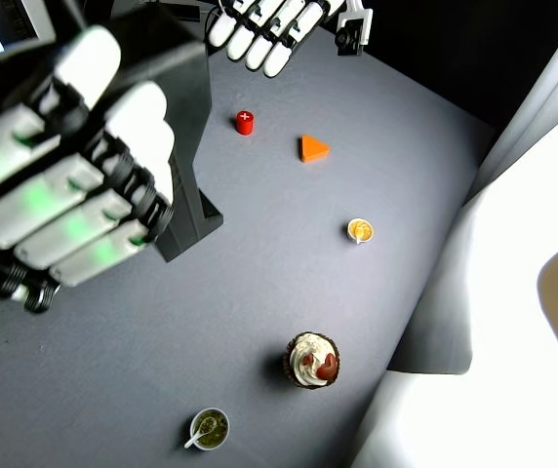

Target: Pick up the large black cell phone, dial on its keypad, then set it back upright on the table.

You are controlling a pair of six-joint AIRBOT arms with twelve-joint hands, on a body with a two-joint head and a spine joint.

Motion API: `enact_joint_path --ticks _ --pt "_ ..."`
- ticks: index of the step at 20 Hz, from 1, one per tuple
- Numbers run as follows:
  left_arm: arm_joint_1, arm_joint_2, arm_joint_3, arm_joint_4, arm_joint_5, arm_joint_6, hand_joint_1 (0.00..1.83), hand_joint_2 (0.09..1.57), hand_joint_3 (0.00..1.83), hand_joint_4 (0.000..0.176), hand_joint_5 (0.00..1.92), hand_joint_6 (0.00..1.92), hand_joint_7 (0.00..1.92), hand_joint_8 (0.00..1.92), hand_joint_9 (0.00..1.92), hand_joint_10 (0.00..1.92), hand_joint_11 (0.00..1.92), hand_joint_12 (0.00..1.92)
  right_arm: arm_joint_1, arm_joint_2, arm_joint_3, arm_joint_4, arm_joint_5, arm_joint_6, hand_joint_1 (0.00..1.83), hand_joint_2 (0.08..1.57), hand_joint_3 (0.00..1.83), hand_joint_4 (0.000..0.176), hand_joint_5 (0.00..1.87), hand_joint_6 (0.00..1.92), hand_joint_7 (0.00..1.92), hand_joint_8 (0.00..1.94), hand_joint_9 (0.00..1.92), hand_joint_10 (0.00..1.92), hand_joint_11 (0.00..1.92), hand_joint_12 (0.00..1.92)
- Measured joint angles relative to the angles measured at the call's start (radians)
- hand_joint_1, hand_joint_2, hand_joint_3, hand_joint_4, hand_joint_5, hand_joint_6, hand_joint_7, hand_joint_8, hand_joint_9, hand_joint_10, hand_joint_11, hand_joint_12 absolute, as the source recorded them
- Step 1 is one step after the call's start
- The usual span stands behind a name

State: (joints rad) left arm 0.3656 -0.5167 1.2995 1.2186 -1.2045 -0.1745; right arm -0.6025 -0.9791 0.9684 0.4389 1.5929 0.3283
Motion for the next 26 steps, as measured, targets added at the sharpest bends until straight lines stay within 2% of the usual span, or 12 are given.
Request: enact_joint_path --ticks 2,3,4,6,7,8,9,10,11,14,19,26 --pt "0.0 0.0 -0.002 -0.047 0.056 0.037 0.64 1.24 0.0 0.007 0.24 0.0 0.47 0.01 0.47 0.04 0.0 1.15 0.0 -0.011 -0.003 -0.007 0.034 -0.032 1.48 1.14 0.0 0.0 0.96 0.83 0.82 1.11 0.81 1.29 0.83 1.63" --pt "-0.001 0.0 -0.008 -0.066 0.079 0.055 0.75 1.26 0.0 0.024 0.26 0.0 0.51 0.0 0.52 0.28 0.0 1.39 0.0 -0.013 -0.006 -0.012 0.038 -0.041 1.48 1.15 0.0 0.0 0.95 0.87 0.8 1.12 0.78 1.32 0.82 1.64" --pt "-0.013 0.0 -0.019 -0.074 0.114 0.067 0.83 1.25 0.0 0.032 0.26 0.0 0.54 0.0 0.45 0.71 0.01 1.56 0.0 -0.016 -0.009 -0.02 0.04 -0.043 1.48 1.15 0.0 0.0 0.94 0.89 0.8 1.12 0.76 1.34 0.83 1.61" --pt "-0.031 0.0 -0.052 -0.079 0.186 0.104 1.03 1.32 0.01 0.06 0.27 0.0 0.72 0.05 0.45 1.35 0.2 1.77 0.0 -0.025 -0.023 -0.029 0.041 -0.043 1.48 1.15 0.0 0.0 0.94 0.9 0.78 1.13 0.74 1.37 0.82 1.63" --pt "-0.034 -0.002 -0.061 -0.086 0.217 0.121 1.22 1.29 0.02 0.064 0.26 0.0 0.65 1.23 0.43 1.6 0.19 1.89 0.0 -0.027 -0.025 -0.035 0.04 -0.047 1.48 1.15 0.0 0.0 0.95 0.88 0.78 1.14 0.74 1.37 0.82 1.62" --pt "-0.033 -0.003 -0.075 -0.122 0.26 0.158 1.23 1.34 0.01 0.069 0.2 0.0 0.55 1.6 0.4 1.81 0.22 1.92 0.0 -0.027 -0.027 -0.033 0.04 -0.051 1.48 1.15 0.0 0.0 0.96 0.86 0.78 1.15 0.76 1.35 0.83 1.61" --pt "-0.029 -0.003 -0.087 -0.179 0.295 0.188 1.24 1.36 0.01 0.048 0.14 0.0 0.53 1.72 0.48 1.9 0.25 1.92 0.0 -0.029 -0.027 -0.031 0.04 -0.058 1.48 1.15 0.0 0.0 0.94 0.88 0.77 1.18 0.75 1.36 0.84 1.6" --pt "-0.029 -0.003 -0.095 -0.209 0.319 0.213 1.25 1.35 0.01 0.021 0.1 0.0 0.55 1.73 0.67 1.92 0.35 1.92 0.0 -0.032 -0.028 -0.024 0.042 -0.062 1.48 1.15 0.0 0.0 0.94 0.88 0.77 1.17 0.75 1.36 0.83 1.62" --pt "-0.029 -0.003 -0.106 -0.233 0.349 0.233 1.27 1.34 0.0 0.014 0.09 0.0 0.57 1.72 0.77 1.92 0.44 1.92 0.0 -0.034 -0.028 -0.023 0.041 -0.067 1.48 1.15 0.0 0.0 0.96 0.86 0.78 1.15 0.78 1.31 0.81 1.64" --pt "-0.023 -0.003 -0.146 -0.265 0.424 0.293 1.28 1.34 0.0 0.022 0.06 0.0 0.57 1.7 0.79 1.92 0.76 1.92 0.0 -0.034 -0.028 -0.036 0.041 -0.07 1.48 1.14 0.0 0.0 0.97 0.81 0.82 1.12 0.81 1.3 0.79 1.68" --pt "-0.022 -0.013 -0.178 -0.399 0.481 0.384 1.3 1.32 0.0 0.079 0.07 0.0 0.6 1.67 0.73 1.92 0.65 1.92 0.0 -0.034 -0.029 -0.032 0.041 -0.071 1.48 1.15 0.0 0.0 0.95 0.89 0.8 1.1 0.75 1.36 0.79 1.68" --pt "-0.023 -0.071 -0.206 -0.424 0.499 0.425 1.29 1.34 0.0 0.085 0.04 0.0 0.56 1.74 0.76 1.92 0.64 1.92 0.002 -0.037 -0.032 -0.033 0.041 -0.071 1.48 1.14 0.0 0.0 0.96 0.85 0.83 1.08 0.77 1.34 0.8 1.66"
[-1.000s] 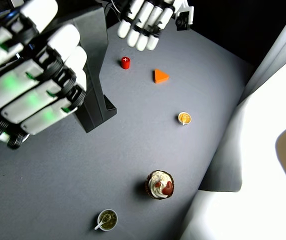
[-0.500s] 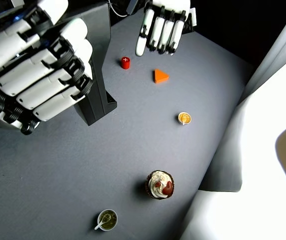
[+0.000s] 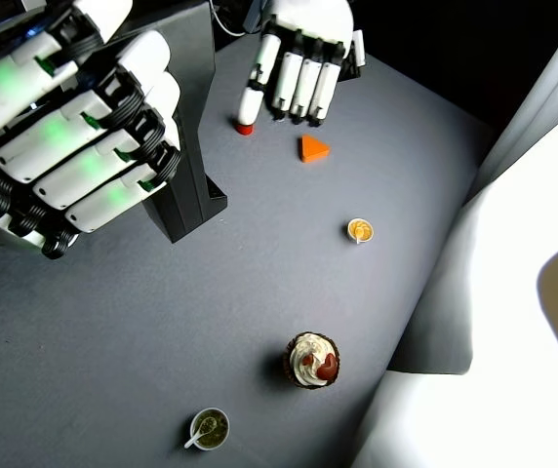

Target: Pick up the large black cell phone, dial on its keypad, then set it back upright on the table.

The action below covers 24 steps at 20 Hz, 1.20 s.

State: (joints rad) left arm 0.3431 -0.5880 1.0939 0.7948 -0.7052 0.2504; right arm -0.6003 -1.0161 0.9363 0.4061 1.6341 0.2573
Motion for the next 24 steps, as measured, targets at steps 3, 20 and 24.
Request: enact_joint_path --ticks 3,20,24 --pt "-0.001 -0.025 -0.015 -0.006 0.02 0.015 1.28 1.35 0.0 0.09 0.05 0.0 0.54 1.76 0.77 1.92 0.56 1.92 0.0 0.0 -0.002 -0.003 0.0 -0.002 1.48 1.14 0.0 0.0 0.98 0.8 0.81 1.11 0.76 1.36 0.83 1.63" --pt "-0.014 -0.076 -0.076 -0.199 0.134 0.239 1.28 1.35 0.0 0.097 0.07 0.0 0.56 1.74 0.76 1.92 0.57 1.92 0.0 0.0 -0.013 -0.006 0.0 -0.01 1.48 1.14 0.0 0.0 0.97 0.79 0.81 1.19 0.79 1.3 0.86 1.59" --pt "-0.03 -0.075 -0.08 -0.21 0.093 0.241 1.28 1.35 0.0 0.095 0.07 0.0 0.54 1.76 0.77 1.92 0.59 1.92 0.0 0.0 -0.015 0.001 0.0 -0.013 1.48 1.15 0.0 0.0 0.98 0.76 0.78 1.23 0.76 1.35 0.84 1.61"
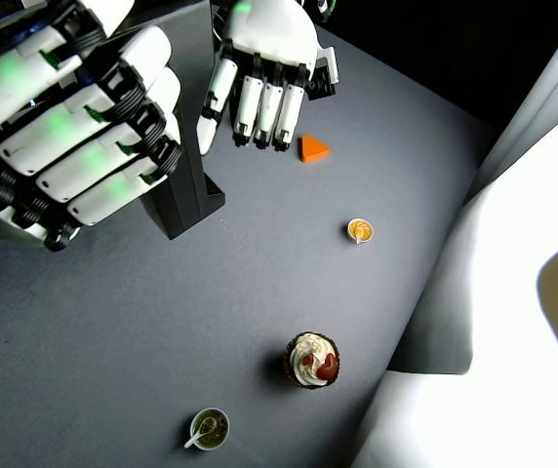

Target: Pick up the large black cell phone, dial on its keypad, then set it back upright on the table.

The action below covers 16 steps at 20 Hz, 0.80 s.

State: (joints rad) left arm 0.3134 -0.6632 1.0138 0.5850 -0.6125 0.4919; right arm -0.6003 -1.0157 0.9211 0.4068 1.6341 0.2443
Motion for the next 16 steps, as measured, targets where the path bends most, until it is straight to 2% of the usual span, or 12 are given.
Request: enact_joint_path --ticks 1,2,3,4,5,8,10,11,13,14,15,16 --pt "0.001 0.0 0.0 0.0 -0.008 -0.023 1.28 1.35 0.0 0.097 0.07 0.0 0.54 1.76 0.77 1.92 0.58 1.92 0.0 0.001 -0.006 0.002 0.0 0.0 1.47 1.2 0.0 0.0 0.84 0.97 0.68 1.33 0.66 1.44 0.73 1.68" --pt "0.009 0.003 0.0 0.005 -0.01 -0.058 1.28 1.35 0.0 0.093 0.06 0.0 0.54 1.76 0.77 1.92 0.57 1.92 0.0 0.001 -0.006 0.0 0.0 -0.001 1.48 1.17 0.0 0.0 0.93 0.84 0.75 1.28 0.73 1.37 0.81 1.63" --pt "0.028 0.01 0.0 0.011 -0.018 -0.095 1.28 1.36 0.0 0.088 0.06 0.0 0.54 1.77 0.76 1.92 0.58 1.92 0.0 0.001 -0.006 -0.003 0.0 -0.003 1.48 1.16 0.0 0.0 0.96 0.79 0.76 1.26 0.75 1.36 0.83 1.63" --pt "0.045 0.018 0.0 0.016 -0.023 -0.115 1.28 1.35 0.0 0.089 0.06 0.0 0.54 1.76 0.76 1.92 0.58 1.92 0.0 0.001 -0.006 -0.004 0.0 -0.003 1.48 1.15 0.0 0.0 0.97 0.77 0.76 1.26 0.75 1.37 0.83 1.63" --pt "0.065 0.031 0.002 0.027 -0.015 -0.127 1.28 1.35 0.0 0.102 0.06 0.0 0.54 1.76 0.74 1.92 0.56 1.92 0.0 0.002 -0.006 -0.003 0.0 -0.005 1.48 1.15 0.0 0.0 0.96 0.8 0.77 1.24 0.77 1.34 0.83 1.64" --pt "0.071 0.069 0.058 0.014 -0.01 -0.148 1.29 1.34 0.0 0.101 0.07 0.0 0.56 1.73 0.77 1.92 0.57 1.92 0.0 0.003 -0.006 -0.005 0.0 -0.007 1.48 1.15 0.0 0.0 0.98 0.73 0.77 1.25 0.79 1.31 0.85 1.62" --pt "0.071 0.08 0.099 0.002 -0.006 -0.151 1.29 1.34 0.0 0.1 0.06 0.0 0.56 1.73 0.78 1.92 0.6 1.92 0.0 0.003 0.0 -0.005 0.0 -0.008 1.48 1.13 0.0 0.0 0.99 0.71 0.81 1.19 0.82 1.27 0.87 1.61" --pt "0.071 0.081 0.111 0.003 -0.007 -0.153 1.29 1.33 0.0 0.094 0.06 0.0 0.58 1.71 0.78 1.92 0.66 1.92 0.0 0.003 0.002 0.001 0.0 -0.011 1.48 1.18 0.01 0.0 0.81 1.0 0.71 1.29 0.74 1.35 0.76 1.66" --pt "0.064 0.073 0.111 0.006 -0.011 -0.152 1.29 1.33 0.0 0.097 0.06 0.0 0.59 1.7 0.78 1.92 0.69 1.92 0.0 0.003 0.008 0.008 0.0 -0.012 1.48 1.14 0.0 0.0 0.93 0.88 0.82 1.14 0.8 1.28 0.83 1.62" --pt "0.063 0.067 0.11 0.002 -0.013 -0.152 1.29 1.33 0.0 0.097 0.06 0.0 0.59 1.69 0.77 1.92 0.69 1.92 0.0 0.003 0.011 0.011 0.0 -0.012 1.48 1.14 0.0 0.0 0.94 0.89 0.82 1.11 0.79 1.3 0.82 1.63" --pt "0.062 0.055 0.103 0.0 -0.017 -0.153 1.29 1.33 0.0 0.107 0.06 0.0 0.58 1.7 0.76 1.92 0.68 1.92 0.0 0.003 0.015 0.012 0.0 -0.013 1.48 1.14 0.0 0.0 0.95 0.84 0.81 1.16 0.79 1.3 0.84 1.62" --pt "0.061 0.048 0.093 0.001 -0.015 -0.152 1.29 1.33 0.0 0.105 0.07 0.0 0.58 1.7 0.77 1.92 0.67 1.92 0.0 0.003 0.016 0.021 0.0 -0.013 1.48 1.14 0.0 0.0 0.97 0.8 0.82 1.16 0.81 1.28 0.84 1.61"
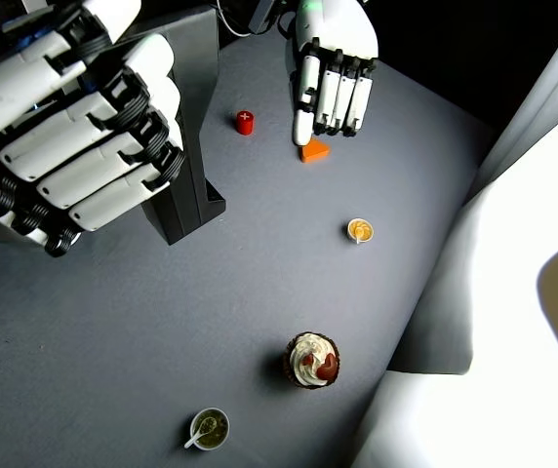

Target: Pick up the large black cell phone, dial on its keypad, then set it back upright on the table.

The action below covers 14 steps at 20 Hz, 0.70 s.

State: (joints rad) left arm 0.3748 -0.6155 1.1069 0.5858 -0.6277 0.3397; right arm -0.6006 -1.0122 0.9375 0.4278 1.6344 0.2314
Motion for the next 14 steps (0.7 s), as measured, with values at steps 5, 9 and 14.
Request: enact_joint_path --ticks 5,9,14 --pt "-0.01 -0.048 -0.049 -0.048 0.013 0.06 1.28 1.35 0.0 0.104 0.07 0.0 0.56 1.74 0.77 1.92 0.52 1.92 0.0 0.0 -0.001 -0.006 0.0 0.0 1.48 1.14 0.0 0.0 0.99 0.77 0.83 1.15 0.79 1.3 0.85 1.61" --pt "-0.013 -0.085 -0.063 -0.087 0.018 0.105 1.28 1.36 0.0 0.098 0.07 0.0 0.53 1.78 0.77 1.92 0.55 1.92 0.0 0.0 -0.001 -0.002 -0.001 -0.001 1.48 1.16 0.0 0.0 0.96 0.82 0.77 1.21 0.72 1.4 0.84 1.62" --pt "-0.046 -0.123 -0.076 -0.092 0.008 0.09 1.28 1.35 0.0 0.102 0.08 0.0 0.54 1.76 0.76 1.92 0.54 1.92 0.0 0.005 -0.001 0.018 0.013 -0.002 1.36 1.16 0.0 0.0 0.98 0.85 0.81 1.24 0.78 1.46 0.84 1.4"
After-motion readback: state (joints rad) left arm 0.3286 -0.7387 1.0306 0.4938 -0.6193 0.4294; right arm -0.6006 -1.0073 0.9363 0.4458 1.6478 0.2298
